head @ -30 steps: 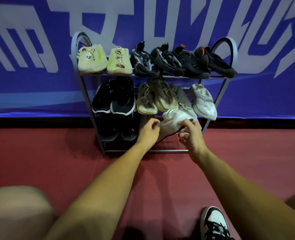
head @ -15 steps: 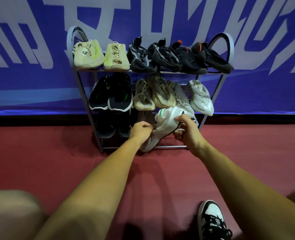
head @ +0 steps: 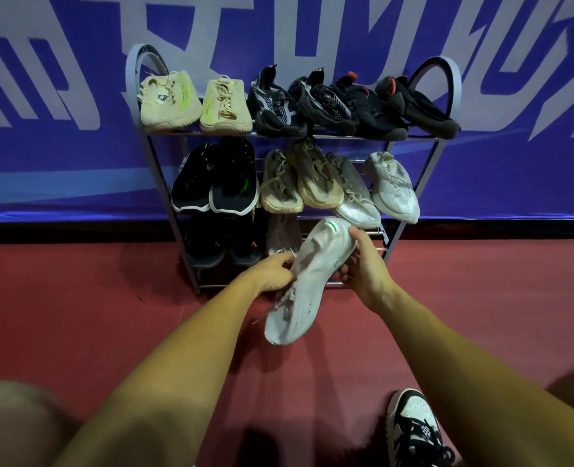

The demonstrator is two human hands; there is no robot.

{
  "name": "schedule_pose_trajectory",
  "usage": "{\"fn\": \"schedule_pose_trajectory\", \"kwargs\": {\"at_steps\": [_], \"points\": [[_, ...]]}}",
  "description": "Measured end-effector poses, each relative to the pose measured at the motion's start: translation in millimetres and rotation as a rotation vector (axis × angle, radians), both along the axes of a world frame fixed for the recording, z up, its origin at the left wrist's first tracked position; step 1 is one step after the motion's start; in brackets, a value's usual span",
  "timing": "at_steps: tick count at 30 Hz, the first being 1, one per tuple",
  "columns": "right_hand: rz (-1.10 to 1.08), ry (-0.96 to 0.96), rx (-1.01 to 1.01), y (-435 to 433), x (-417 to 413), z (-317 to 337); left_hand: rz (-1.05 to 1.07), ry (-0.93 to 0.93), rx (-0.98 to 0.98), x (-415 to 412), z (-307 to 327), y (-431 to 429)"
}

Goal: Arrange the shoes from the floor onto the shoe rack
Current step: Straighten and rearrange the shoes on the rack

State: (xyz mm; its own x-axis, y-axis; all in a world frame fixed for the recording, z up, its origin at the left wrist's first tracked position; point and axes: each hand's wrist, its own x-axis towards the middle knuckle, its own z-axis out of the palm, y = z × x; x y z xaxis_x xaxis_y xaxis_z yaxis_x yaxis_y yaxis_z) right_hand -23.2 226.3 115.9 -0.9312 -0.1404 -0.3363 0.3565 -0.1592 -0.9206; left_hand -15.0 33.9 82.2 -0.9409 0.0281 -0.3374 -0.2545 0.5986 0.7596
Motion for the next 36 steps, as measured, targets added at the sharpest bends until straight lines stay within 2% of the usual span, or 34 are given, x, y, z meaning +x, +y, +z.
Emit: {"fn": "schedule_pose_trajectory", "kwargs": {"at_steps": [6, 9, 14, 17, 21, 24, 28, 31, 34, 36], "points": [[-0.021, 0.025, 0.089, -7, -2, -17, 0.068, 0.032, -0.191, -2, -17, -1], [0.027, 0.038, 0.292, -8, -3, -30, 0.109, 0.027, -0.229, -6, -18, 1], [0.266, -0.019, 0.583, -6, 6, -42, 0.228, 0.029, -0.223, -13, -20, 9], [0.399, -0.027, 0.646, 0, -4, -37, 0.283, 0.008, -0.157, -20, -27, 7], [0.545, -0.063, 0.792, 8, -16, -49, 0.380, 0.016, 0.049, -34, -40, 7], [0.425, -0.040, 0.693, 8, -22, -60, 0.393, 0.040, 0.107, -39, -35, 8], [0.226, -0.002, 0.544, 8, -39, -61, 0.284, -0.192, 0.244, -40, -24, 10], [0.166, -0.045, 0.444, 5, -51, -66, 0.333, -0.207, 0.406, -51, -26, 13], [0.071, -0.022, 0.442, -2, -64, -72, 0.413, -0.132, 0.389, -63, -30, 13], [0.068, 0.014, 0.456, -7, -73, -73, 0.368, -0.122, 0.313, -67, -30, 13]]}}
